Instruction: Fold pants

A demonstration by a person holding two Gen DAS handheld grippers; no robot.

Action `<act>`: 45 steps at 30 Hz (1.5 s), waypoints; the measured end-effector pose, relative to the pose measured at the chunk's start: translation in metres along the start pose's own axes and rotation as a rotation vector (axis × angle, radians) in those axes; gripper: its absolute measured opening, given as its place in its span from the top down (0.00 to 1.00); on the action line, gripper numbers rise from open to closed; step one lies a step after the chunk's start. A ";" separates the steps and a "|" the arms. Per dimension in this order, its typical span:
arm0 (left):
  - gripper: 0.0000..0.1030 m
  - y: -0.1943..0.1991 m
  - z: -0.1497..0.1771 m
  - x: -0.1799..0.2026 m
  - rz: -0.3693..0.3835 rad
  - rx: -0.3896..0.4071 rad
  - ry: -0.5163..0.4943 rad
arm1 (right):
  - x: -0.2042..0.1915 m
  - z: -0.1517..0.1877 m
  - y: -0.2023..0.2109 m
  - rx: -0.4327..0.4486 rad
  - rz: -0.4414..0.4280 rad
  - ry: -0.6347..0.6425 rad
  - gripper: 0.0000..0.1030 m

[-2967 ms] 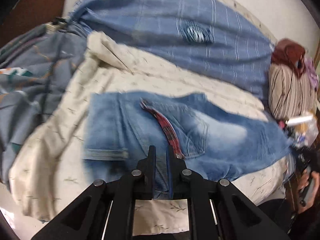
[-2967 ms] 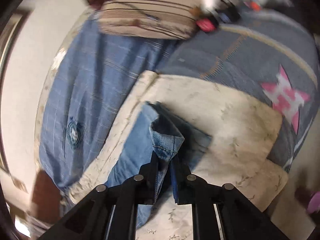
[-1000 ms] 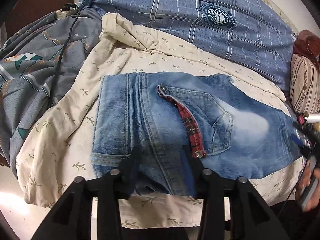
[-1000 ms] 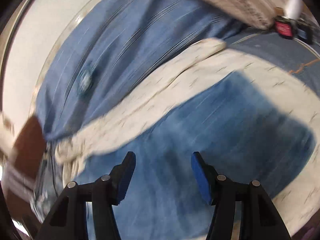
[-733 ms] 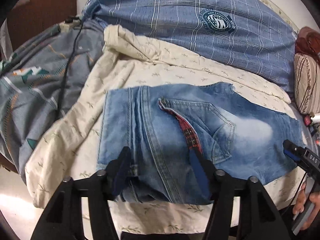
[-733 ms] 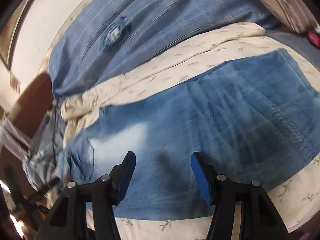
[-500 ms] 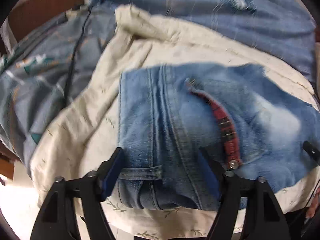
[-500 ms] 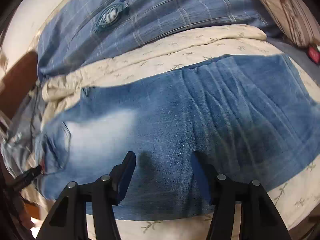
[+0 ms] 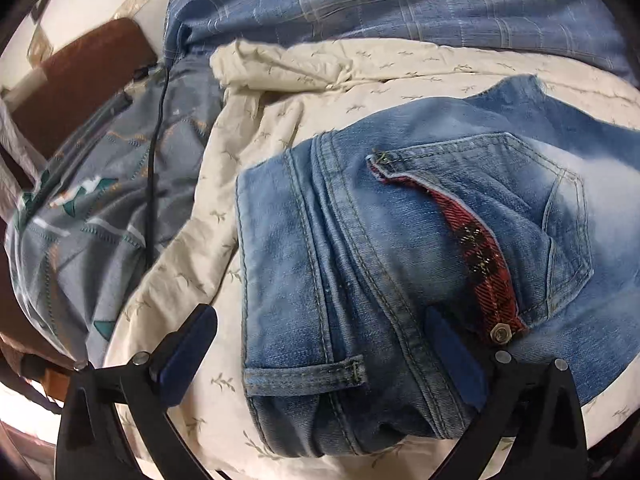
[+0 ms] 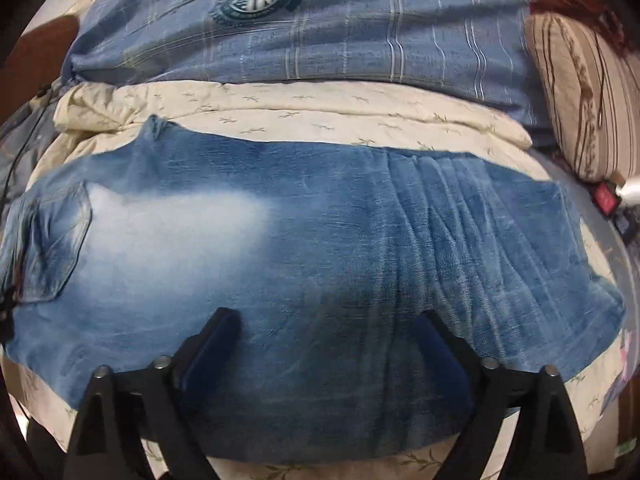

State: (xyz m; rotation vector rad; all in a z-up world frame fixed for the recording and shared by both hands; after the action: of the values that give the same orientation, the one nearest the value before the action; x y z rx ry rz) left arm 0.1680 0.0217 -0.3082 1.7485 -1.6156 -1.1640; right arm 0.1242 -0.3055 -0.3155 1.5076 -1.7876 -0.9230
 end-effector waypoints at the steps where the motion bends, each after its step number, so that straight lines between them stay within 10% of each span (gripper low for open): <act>1: 0.00 0.000 0.001 -0.004 0.029 -0.031 0.040 | 0.001 0.001 0.001 -0.006 -0.012 -0.003 0.08; 9: 0.00 0.063 -0.035 -0.054 0.085 0.091 0.185 | -0.001 0.000 0.002 -0.027 -0.055 -0.020 0.03; 21: 0.15 0.035 -0.048 0.074 0.444 -0.091 0.164 | -0.005 0.003 0.000 -0.027 -0.086 0.039 0.01; 33: 0.00 0.018 -0.026 0.083 0.270 -0.012 -0.062 | -0.006 0.001 -0.002 0.007 -0.047 0.030 0.00; 45: 0.00 0.030 -0.024 0.074 0.285 -0.027 -0.094 | 0.025 -0.007 0.016 0.022 -0.066 -0.004 0.02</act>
State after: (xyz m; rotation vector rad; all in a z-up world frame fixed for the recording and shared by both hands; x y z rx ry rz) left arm 0.1670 -0.0597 -0.2902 1.4077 -1.8242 -1.1382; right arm 0.1169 -0.3296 -0.2981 1.5882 -1.7659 -0.9415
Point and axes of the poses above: each gripper's, at about its wrist camera, not at the fingertips, and y roughly against the way its jaws point, x to its right, z to its underside, the point moved 10 cm from there along -y, roughly the way its jaws point, and after that the axes turned 1 degree about y, right-handed, at the moved point
